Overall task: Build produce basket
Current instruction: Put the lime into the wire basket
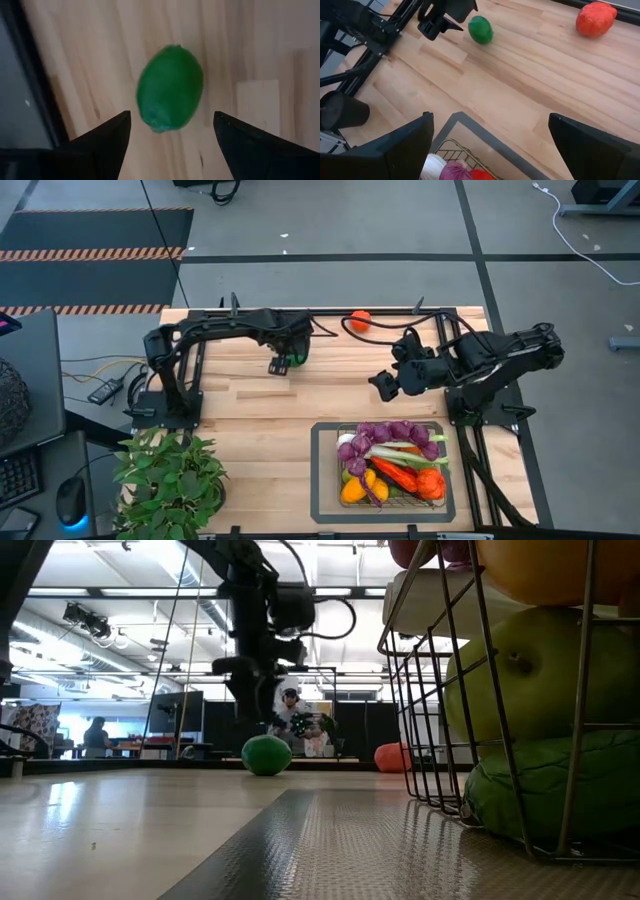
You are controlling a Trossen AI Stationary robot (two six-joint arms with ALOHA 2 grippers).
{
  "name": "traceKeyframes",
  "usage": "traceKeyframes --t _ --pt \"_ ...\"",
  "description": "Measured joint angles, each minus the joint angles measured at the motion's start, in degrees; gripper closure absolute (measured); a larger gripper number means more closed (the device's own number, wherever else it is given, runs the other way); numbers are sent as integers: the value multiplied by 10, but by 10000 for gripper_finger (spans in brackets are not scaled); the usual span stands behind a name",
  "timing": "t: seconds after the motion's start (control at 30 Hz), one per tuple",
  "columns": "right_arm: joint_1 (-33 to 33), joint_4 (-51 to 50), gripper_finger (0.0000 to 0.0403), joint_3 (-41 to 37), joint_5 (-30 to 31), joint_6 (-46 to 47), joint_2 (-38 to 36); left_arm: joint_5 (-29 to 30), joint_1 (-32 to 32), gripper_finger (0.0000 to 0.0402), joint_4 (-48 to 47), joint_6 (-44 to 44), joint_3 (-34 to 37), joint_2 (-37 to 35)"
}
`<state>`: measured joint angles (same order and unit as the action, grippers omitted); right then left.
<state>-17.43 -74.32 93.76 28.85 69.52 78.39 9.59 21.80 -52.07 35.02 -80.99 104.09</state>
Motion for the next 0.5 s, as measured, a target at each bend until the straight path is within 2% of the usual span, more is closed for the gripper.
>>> traceKeyframes --t 0.27,0.5 --pt "0 2 7 0 -4 25 3 -2 4 111 -12 3 0 47" --pt "0 2 7 0 -4 30 3 24 13 111 22 2 0 67"
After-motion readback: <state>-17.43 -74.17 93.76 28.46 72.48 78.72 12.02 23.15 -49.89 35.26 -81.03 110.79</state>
